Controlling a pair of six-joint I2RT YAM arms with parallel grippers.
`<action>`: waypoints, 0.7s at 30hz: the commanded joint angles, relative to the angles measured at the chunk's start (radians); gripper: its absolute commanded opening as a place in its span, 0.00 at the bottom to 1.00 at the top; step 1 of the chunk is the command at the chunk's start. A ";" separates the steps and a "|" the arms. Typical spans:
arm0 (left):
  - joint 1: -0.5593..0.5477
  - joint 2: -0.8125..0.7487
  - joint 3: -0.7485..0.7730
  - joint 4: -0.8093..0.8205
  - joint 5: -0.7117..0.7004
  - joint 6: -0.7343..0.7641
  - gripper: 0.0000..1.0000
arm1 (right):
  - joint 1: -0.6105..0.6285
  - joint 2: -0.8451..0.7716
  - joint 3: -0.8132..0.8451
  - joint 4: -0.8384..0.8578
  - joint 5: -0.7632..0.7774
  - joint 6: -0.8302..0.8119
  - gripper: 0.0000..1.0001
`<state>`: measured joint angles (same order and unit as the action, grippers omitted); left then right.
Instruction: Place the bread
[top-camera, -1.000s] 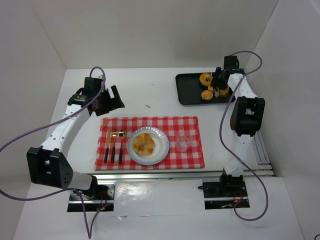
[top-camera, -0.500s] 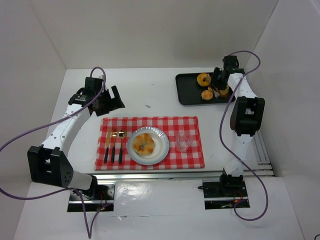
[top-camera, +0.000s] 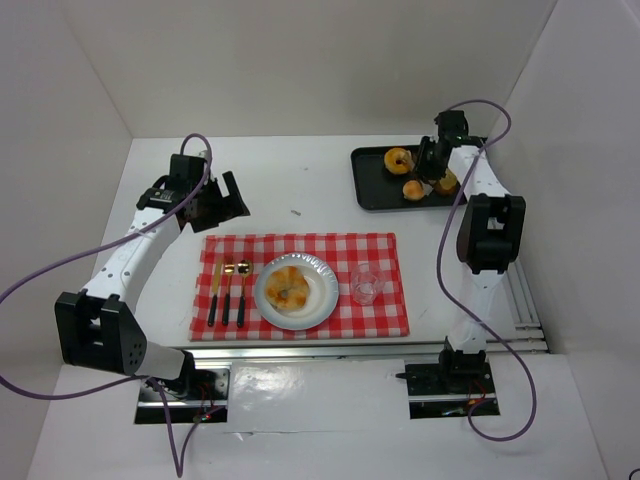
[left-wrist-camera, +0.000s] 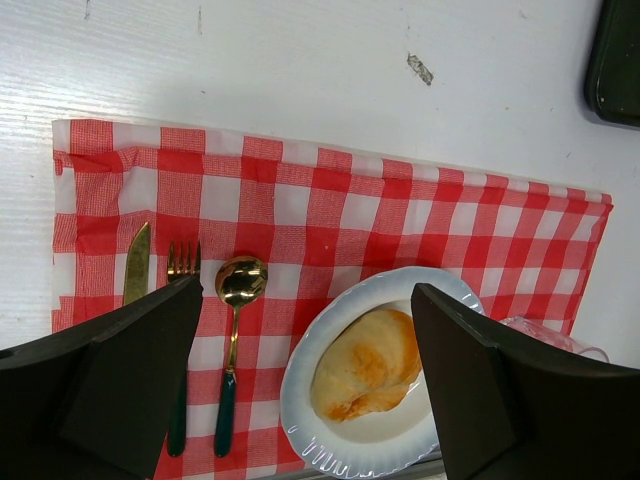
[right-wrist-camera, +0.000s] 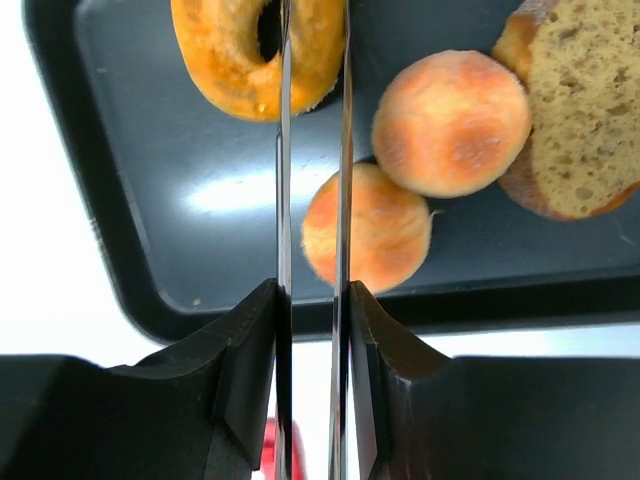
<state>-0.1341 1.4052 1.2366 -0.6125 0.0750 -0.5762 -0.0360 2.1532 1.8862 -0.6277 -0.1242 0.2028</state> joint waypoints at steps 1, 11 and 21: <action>0.004 -0.008 0.034 0.020 -0.007 0.010 0.99 | 0.015 -0.186 -0.016 0.042 0.024 0.014 0.34; 0.004 -0.026 0.034 0.020 0.012 0.010 0.99 | 0.143 -0.499 -0.194 0.031 0.043 0.047 0.34; 0.013 -0.058 0.034 0.020 0.039 -0.008 0.99 | 0.632 -0.875 -0.651 -0.047 0.103 0.148 0.34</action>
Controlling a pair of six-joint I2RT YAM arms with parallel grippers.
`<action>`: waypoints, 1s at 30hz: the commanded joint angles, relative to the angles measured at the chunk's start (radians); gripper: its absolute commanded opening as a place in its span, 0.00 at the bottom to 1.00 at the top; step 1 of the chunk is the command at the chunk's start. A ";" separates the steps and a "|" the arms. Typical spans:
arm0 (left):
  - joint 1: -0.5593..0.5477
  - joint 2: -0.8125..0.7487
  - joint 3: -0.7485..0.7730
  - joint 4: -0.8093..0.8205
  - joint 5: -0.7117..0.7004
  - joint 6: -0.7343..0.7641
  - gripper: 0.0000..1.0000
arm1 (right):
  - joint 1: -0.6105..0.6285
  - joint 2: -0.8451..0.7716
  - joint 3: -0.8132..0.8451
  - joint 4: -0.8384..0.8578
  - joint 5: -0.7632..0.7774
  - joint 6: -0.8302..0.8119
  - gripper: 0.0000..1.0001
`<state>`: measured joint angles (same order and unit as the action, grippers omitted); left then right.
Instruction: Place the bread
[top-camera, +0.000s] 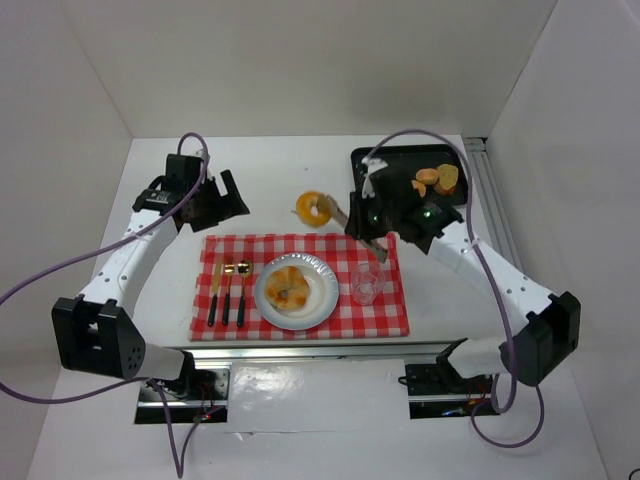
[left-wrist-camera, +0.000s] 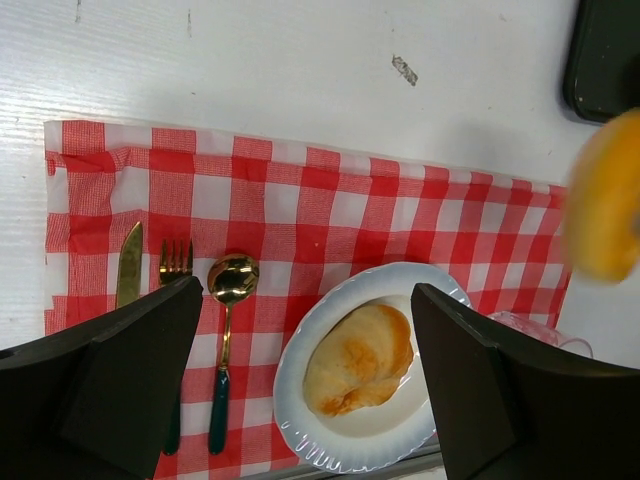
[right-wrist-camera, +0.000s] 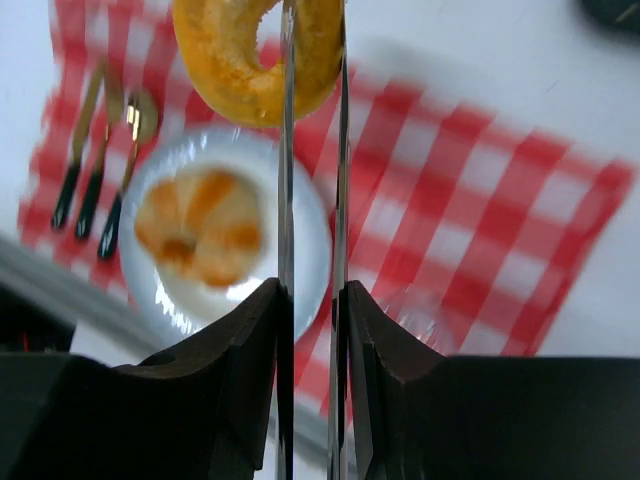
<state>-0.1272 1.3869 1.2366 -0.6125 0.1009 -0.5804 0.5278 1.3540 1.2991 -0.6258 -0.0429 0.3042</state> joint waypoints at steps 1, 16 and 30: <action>0.006 -0.049 0.034 0.020 0.013 0.005 0.99 | 0.101 -0.108 -0.079 -0.078 0.021 0.056 0.34; 0.015 -0.049 0.034 0.020 0.022 0.014 0.99 | 0.394 -0.162 -0.127 -0.298 0.124 0.147 0.34; 0.015 -0.049 0.023 0.030 0.042 0.014 0.99 | 0.434 -0.164 -0.103 -0.311 0.170 0.165 0.56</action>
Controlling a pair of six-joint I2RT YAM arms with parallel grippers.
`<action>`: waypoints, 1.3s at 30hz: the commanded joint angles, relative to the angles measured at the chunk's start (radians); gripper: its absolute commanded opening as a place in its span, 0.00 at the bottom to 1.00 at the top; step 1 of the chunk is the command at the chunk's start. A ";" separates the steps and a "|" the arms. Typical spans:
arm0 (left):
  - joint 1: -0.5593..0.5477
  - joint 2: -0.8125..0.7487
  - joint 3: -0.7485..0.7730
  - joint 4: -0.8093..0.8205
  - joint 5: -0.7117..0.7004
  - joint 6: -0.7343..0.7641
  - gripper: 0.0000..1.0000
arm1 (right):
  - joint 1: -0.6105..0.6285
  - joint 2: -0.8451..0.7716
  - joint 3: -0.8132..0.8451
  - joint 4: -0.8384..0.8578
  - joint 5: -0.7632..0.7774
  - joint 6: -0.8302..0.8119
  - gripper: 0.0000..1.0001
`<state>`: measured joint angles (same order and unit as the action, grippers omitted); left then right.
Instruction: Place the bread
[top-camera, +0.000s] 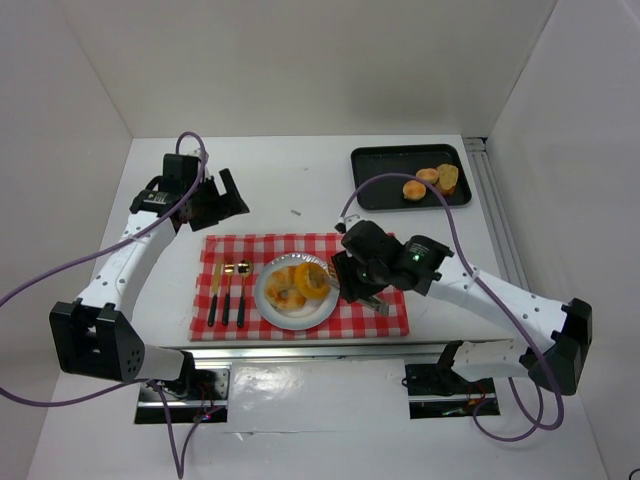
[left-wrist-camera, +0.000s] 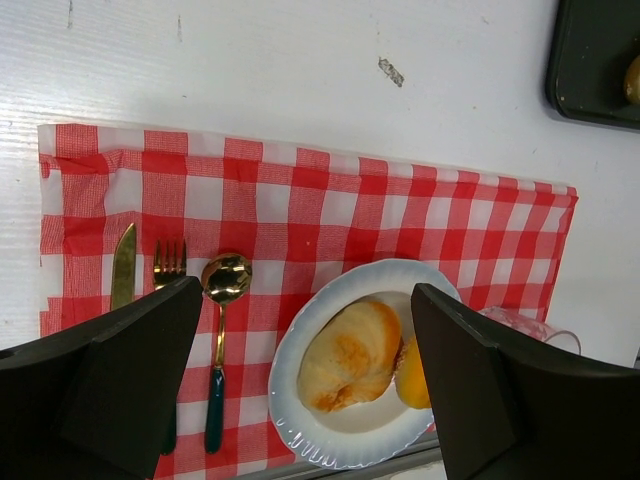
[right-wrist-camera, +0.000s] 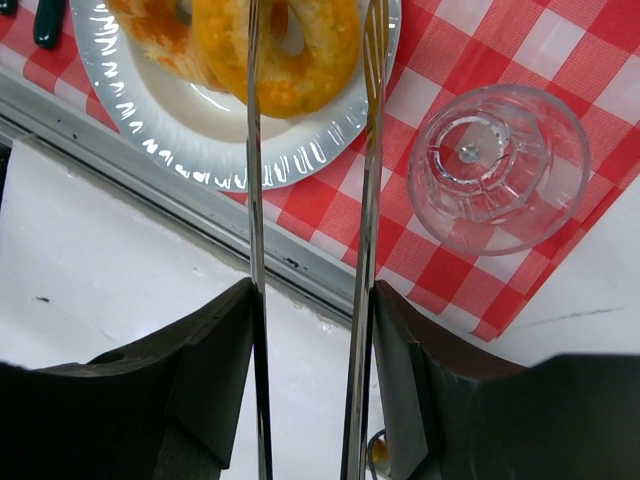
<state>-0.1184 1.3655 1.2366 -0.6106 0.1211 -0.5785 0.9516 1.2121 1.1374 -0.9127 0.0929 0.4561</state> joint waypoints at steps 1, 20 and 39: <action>0.006 -0.028 0.014 0.028 0.022 0.012 0.99 | 0.010 -0.022 0.070 -0.034 0.044 0.013 0.56; 0.006 -0.028 0.014 0.037 0.032 0.003 0.99 | -0.079 0.122 0.228 0.187 0.407 -0.078 0.62; 0.016 -0.019 0.014 0.006 0.023 0.023 0.99 | -0.323 0.920 0.470 0.973 0.443 -0.352 0.72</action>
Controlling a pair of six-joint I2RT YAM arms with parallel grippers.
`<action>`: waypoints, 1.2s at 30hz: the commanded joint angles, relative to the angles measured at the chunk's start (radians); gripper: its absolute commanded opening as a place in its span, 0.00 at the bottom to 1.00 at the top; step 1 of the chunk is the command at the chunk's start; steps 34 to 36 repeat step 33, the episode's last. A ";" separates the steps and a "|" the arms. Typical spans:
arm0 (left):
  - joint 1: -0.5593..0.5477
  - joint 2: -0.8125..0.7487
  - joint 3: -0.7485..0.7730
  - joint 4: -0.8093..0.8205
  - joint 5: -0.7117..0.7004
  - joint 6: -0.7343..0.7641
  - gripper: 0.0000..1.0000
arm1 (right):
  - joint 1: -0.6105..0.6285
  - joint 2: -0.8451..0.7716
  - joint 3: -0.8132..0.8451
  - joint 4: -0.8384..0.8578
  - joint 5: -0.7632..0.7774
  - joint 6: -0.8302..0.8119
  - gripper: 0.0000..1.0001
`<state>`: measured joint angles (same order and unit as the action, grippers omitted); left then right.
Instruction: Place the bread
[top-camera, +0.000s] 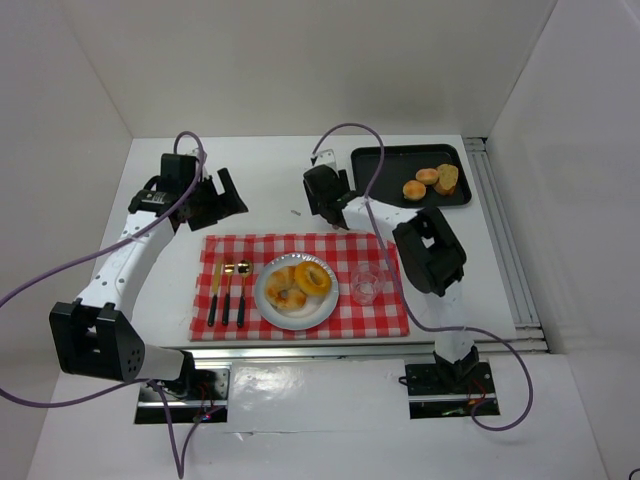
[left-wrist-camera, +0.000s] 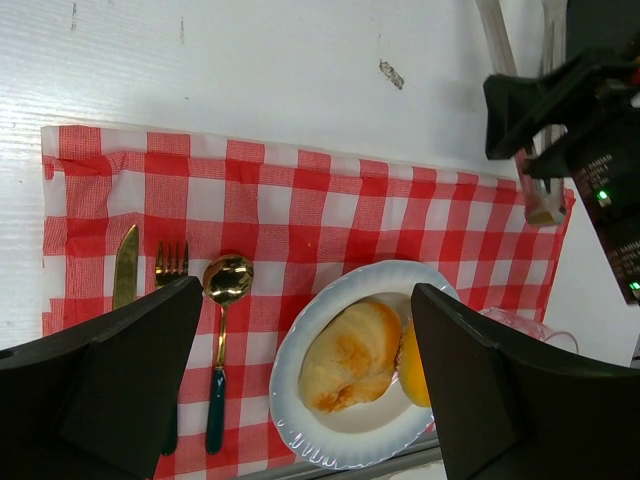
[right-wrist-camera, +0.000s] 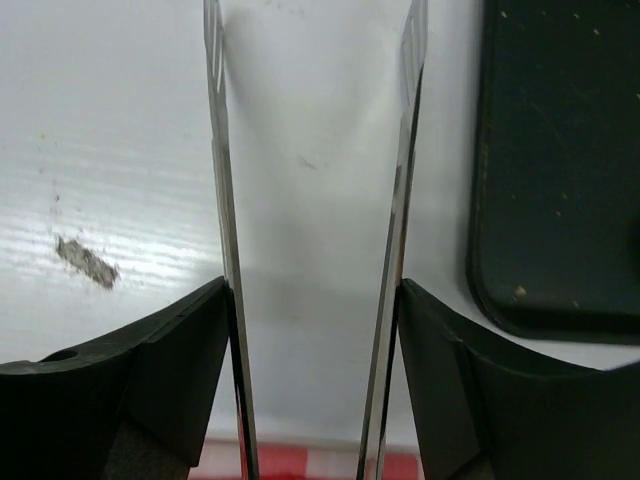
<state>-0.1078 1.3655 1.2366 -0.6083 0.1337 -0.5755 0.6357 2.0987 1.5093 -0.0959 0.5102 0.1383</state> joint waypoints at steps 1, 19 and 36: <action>0.005 -0.019 0.014 0.004 0.010 0.020 0.99 | -0.007 0.052 0.121 0.127 0.011 -0.034 0.73; 0.005 -0.028 0.034 -0.007 0.001 0.029 0.99 | -0.100 -0.285 0.225 -0.446 0.043 0.254 1.00; 0.005 -0.026 0.043 -0.007 0.010 0.029 0.99 | -0.229 -0.897 -0.534 -0.333 -0.029 0.374 0.94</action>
